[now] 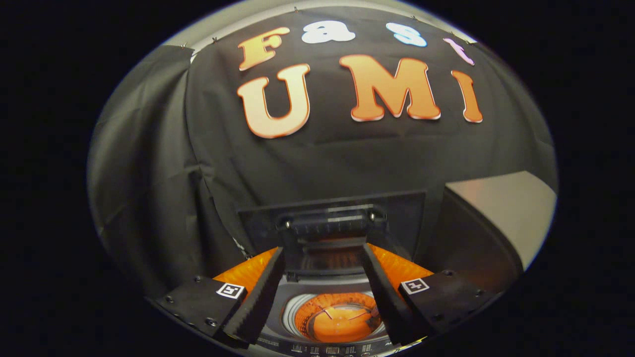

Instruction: Put the clothes into the washing machine and then close the washing machine lid.

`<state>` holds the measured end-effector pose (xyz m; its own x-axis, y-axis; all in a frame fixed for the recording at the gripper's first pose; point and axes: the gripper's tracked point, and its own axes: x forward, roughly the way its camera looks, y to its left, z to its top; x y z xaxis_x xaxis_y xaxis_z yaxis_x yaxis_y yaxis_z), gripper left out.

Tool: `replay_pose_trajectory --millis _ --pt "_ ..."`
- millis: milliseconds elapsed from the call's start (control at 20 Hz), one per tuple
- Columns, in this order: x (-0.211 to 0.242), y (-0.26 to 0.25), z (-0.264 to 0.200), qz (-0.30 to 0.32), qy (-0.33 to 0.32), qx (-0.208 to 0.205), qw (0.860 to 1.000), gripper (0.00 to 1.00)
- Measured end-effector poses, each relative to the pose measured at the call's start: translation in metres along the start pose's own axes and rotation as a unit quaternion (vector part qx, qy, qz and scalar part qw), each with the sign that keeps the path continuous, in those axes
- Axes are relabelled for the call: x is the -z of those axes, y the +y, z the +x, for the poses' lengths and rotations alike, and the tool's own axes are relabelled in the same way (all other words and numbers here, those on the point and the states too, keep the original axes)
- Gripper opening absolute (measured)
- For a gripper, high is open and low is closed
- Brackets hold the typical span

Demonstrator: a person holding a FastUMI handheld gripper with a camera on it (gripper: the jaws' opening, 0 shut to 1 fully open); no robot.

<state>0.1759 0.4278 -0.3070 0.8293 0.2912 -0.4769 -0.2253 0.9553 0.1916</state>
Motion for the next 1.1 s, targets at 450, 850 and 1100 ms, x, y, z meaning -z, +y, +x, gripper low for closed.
replay_pose_trajectory --millis 450,850,1100 --pt "-0.094 -0.014 0.013 -0.047 -0.063 0.001 0.997 0.98" --pt "-0.096 -0.054 0.102 -0.033 -0.022 0.028 0.999 0.99" --pt "-0.076 -0.071 0.143 -0.024 0.012 0.04 0.999 0.98"
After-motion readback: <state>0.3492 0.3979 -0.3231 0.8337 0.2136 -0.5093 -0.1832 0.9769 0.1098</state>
